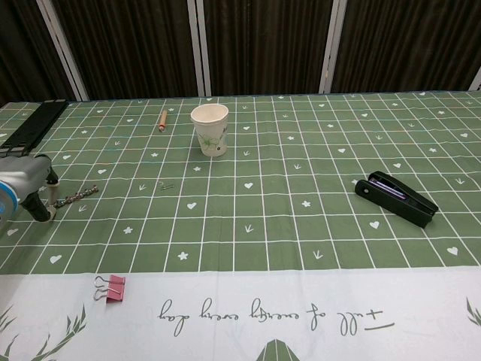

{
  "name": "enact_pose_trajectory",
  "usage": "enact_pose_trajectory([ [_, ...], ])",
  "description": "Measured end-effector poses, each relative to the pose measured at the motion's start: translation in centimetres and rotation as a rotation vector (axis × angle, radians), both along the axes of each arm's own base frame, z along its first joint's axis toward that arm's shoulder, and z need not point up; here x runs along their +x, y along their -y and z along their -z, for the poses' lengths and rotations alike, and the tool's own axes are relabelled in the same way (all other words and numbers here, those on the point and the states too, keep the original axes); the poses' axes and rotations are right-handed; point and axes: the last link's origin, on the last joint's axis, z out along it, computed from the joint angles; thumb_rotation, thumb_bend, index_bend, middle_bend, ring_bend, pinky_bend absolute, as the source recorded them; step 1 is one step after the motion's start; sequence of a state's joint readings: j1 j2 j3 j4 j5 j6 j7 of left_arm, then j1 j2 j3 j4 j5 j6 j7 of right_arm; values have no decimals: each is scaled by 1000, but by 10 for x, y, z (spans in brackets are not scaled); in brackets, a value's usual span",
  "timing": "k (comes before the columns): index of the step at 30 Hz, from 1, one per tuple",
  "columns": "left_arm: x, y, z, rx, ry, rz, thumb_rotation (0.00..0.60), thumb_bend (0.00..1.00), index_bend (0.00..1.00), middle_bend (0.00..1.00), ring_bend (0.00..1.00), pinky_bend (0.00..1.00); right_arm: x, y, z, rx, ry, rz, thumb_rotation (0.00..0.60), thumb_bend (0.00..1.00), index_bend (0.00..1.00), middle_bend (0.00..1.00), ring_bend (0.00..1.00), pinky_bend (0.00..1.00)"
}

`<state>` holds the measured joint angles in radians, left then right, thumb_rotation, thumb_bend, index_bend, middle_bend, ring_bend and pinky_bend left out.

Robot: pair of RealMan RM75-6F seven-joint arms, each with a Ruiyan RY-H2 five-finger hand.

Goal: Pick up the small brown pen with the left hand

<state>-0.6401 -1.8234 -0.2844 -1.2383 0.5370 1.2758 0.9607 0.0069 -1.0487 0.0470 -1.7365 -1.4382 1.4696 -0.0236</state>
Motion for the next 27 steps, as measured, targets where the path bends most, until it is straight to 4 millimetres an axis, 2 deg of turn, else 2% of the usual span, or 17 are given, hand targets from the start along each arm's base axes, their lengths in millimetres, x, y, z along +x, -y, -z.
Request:
enact_pose_trajectory([
  [8,5,-2,-8,6,-18,52,600,411,551,0,0,0,0,0,0,-3,-5,0,600,18,60,0,0,0],
  [12,15,-9,-23,17,-70,142,600,411,573,0,0,0,-1,0,-1,-6,-7,3,600,18,60,0,0,0],
  [20,43,-19,-69,24,-215,390,600,412,585,0,0,0,0,0,-1,-10,-11,2,600,18,60,0,0,0],
  [27,57,-17,-75,-2,-252,496,600,413,593,0,0,0,-1,0,-1,-11,-11,5,600,18,60,0,0,0],
])
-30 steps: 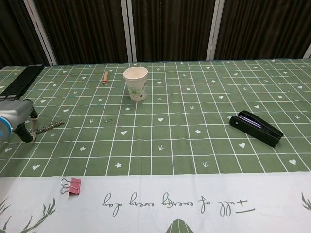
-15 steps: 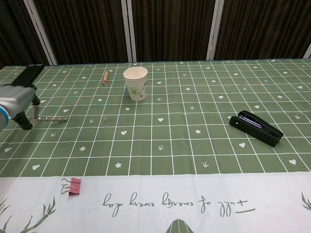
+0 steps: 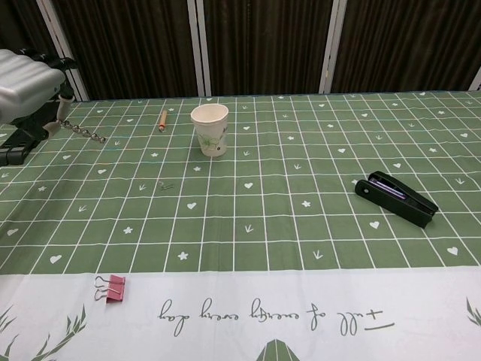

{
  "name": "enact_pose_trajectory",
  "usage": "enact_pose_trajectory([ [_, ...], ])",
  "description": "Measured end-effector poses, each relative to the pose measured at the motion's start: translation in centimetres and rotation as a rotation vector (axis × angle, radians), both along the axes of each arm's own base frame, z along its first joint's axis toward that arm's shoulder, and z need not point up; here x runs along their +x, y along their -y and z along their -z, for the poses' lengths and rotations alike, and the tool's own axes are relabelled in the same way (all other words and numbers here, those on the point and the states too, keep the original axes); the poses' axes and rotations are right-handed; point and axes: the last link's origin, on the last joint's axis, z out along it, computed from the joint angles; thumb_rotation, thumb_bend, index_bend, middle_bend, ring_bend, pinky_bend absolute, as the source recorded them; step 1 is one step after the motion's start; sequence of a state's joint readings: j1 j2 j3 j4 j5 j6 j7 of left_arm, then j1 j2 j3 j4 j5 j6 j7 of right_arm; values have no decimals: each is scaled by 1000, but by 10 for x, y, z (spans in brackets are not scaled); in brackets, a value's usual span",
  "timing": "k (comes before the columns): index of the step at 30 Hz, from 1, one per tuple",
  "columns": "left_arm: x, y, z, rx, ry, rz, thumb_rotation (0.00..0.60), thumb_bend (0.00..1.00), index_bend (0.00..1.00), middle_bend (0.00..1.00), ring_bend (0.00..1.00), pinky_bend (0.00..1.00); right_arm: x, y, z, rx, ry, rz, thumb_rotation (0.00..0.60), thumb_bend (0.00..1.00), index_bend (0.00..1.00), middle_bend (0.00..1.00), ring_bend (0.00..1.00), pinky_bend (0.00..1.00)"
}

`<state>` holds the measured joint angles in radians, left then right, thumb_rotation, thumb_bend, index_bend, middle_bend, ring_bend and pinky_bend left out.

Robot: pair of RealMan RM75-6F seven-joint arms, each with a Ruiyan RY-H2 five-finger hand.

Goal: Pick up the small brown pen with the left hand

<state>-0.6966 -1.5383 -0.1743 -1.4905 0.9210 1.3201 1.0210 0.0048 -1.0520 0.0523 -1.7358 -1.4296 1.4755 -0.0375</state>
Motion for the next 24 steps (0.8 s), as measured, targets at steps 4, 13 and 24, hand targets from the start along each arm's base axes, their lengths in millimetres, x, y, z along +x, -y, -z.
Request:
enact_pose_trajectory([
  [4,4,2,4,-24,-26,28,600,413,592,0,0,0,0,0,0,0,1,0,600,18,60,0,0,0],
  [13,12,5,10,-53,-152,155,600,413,588,0,0,0,0,1,0,1,4,2,600,18,60,0,0,0],
  [24,22,6,17,-82,-281,296,600,412,593,0,0,0,0,1,1,1,0,1,600,18,60,0,0,0],
])
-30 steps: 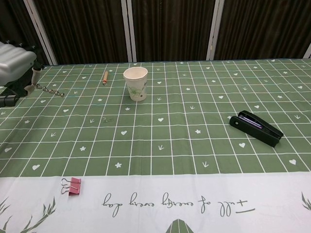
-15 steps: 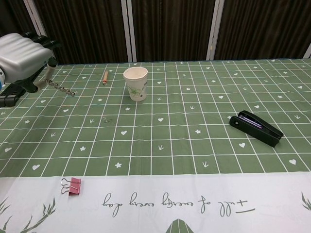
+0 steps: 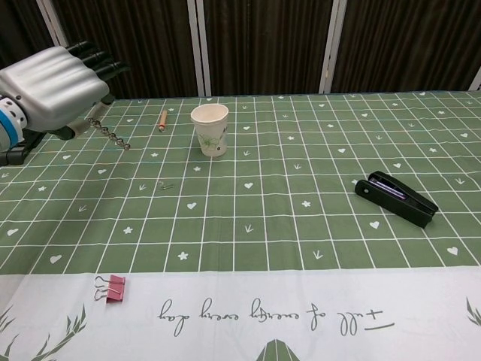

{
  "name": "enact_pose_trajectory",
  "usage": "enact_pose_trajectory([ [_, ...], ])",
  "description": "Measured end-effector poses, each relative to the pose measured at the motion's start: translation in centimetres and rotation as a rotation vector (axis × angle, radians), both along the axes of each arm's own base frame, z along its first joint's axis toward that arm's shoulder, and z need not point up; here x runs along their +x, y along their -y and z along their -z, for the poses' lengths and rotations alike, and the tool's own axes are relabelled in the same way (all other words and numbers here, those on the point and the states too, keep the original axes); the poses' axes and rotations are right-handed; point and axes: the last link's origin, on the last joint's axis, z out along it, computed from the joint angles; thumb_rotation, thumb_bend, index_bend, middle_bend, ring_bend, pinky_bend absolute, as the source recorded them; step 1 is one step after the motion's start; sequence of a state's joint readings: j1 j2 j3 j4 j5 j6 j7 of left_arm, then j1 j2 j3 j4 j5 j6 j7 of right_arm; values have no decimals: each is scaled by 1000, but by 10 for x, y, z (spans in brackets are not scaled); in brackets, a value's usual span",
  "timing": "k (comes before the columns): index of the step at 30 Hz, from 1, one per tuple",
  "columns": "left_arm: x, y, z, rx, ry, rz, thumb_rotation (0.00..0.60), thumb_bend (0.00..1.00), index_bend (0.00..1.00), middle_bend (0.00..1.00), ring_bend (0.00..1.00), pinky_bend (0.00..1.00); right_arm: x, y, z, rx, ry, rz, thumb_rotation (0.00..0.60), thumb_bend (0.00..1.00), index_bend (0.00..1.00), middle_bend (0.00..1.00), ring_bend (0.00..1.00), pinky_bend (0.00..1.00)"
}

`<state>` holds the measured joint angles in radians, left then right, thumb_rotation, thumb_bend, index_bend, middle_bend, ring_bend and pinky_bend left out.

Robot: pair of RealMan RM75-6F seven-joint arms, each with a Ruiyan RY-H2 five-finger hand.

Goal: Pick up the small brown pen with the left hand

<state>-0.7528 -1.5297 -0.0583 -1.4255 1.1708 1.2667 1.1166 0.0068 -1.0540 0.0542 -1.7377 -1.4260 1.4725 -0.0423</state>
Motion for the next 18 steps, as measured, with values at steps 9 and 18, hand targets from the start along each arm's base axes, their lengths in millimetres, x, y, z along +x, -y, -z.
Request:
enact_pose_trajectory([
  [9,1,3,10,-22,-51,49,600,413,596,0,0,0,0,0,-1,0,2,-2,600,18,60,0,0,0],
  [18,9,8,26,-53,-65,79,600,413,598,0,0,0,-1,0,-1,-1,4,-2,600,17,60,0,0,0],
])
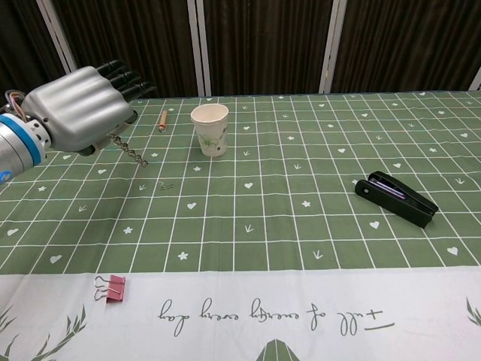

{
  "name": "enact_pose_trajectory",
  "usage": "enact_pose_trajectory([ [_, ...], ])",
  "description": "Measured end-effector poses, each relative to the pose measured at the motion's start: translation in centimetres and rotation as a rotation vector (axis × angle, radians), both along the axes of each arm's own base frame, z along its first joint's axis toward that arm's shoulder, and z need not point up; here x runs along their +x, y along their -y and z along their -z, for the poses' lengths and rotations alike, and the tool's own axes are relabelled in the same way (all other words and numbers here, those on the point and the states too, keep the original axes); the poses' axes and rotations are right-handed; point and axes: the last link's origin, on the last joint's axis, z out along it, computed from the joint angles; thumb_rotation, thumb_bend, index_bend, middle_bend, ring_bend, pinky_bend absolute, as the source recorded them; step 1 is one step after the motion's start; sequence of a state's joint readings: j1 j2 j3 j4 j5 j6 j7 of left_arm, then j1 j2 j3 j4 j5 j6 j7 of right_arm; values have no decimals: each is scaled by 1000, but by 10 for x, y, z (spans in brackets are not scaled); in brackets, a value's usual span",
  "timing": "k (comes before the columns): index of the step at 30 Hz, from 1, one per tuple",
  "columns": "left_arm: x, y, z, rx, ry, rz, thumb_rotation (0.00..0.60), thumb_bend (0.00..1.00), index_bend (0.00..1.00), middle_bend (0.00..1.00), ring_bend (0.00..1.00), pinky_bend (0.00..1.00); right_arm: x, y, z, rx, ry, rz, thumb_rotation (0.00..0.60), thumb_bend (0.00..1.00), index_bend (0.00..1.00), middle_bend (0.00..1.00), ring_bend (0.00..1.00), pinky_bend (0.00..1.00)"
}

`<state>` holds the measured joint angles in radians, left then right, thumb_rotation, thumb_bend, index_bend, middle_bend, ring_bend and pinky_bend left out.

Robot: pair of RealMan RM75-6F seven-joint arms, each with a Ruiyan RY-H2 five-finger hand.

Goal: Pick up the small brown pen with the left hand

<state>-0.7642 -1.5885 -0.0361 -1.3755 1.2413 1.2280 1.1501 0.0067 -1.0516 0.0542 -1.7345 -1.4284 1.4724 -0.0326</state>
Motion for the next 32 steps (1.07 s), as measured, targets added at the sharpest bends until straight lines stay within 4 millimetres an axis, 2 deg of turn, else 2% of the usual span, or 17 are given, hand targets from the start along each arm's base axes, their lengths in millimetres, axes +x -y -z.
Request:
enact_pose_trajectory([
  [12,5,0,20,-15,-18,-4,600,412,602,0,0,0,-1,0,-1,1,3,1,600,18,60,0,0,0],
  [32,8,4,28,-27,-11,-1,600,412,603,0,0,0,0,0,-1,-2,4,-2,600,18,60,0,0,0],
])
